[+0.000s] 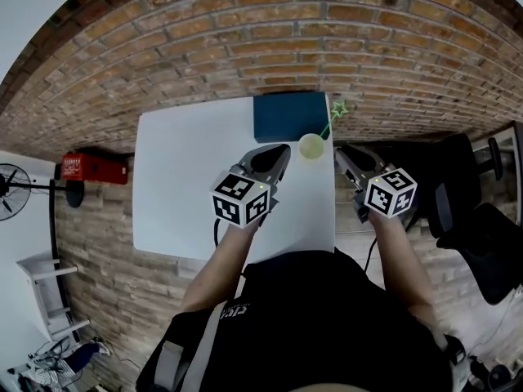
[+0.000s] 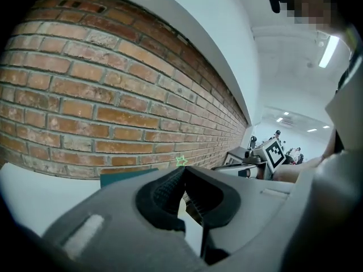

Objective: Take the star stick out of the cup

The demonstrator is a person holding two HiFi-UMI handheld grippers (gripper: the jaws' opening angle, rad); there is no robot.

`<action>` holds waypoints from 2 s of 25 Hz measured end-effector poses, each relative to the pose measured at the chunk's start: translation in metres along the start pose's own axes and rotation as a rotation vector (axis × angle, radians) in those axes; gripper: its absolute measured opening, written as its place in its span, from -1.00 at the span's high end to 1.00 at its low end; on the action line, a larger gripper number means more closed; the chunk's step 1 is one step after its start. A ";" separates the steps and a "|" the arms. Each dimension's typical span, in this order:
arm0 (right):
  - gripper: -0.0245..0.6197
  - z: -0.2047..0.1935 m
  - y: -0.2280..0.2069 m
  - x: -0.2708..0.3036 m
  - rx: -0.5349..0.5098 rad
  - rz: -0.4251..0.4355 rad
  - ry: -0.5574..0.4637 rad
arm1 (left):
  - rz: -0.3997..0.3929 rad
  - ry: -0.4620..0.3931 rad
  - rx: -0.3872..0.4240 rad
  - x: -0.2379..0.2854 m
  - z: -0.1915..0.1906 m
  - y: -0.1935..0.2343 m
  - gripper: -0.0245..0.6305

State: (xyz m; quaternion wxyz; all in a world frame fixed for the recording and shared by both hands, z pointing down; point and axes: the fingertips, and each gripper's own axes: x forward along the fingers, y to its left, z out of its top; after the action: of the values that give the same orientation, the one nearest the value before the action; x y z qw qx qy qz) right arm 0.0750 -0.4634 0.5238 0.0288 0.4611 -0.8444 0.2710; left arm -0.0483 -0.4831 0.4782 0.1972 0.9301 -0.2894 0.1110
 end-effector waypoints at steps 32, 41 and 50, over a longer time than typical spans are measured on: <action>0.88 -0.061 -0.073 0.114 0.093 -0.067 0.120 | 0.073 0.073 -0.091 -0.007 -0.035 0.041 0.90; 0.89 -0.030 -0.050 0.095 0.025 -0.111 0.036 | 0.087 0.051 -0.097 -0.042 -0.040 0.046 0.90; 0.89 0.016 0.009 0.041 -0.149 -0.170 -0.078 | 0.026 0.013 -0.056 -0.067 -0.033 0.030 0.90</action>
State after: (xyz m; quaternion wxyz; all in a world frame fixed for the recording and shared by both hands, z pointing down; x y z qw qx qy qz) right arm 0.0469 -0.4985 0.5187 0.0533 0.5376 -0.8207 0.1859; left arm -0.1234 -0.4585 0.4950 0.2237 0.9197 -0.3030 0.1114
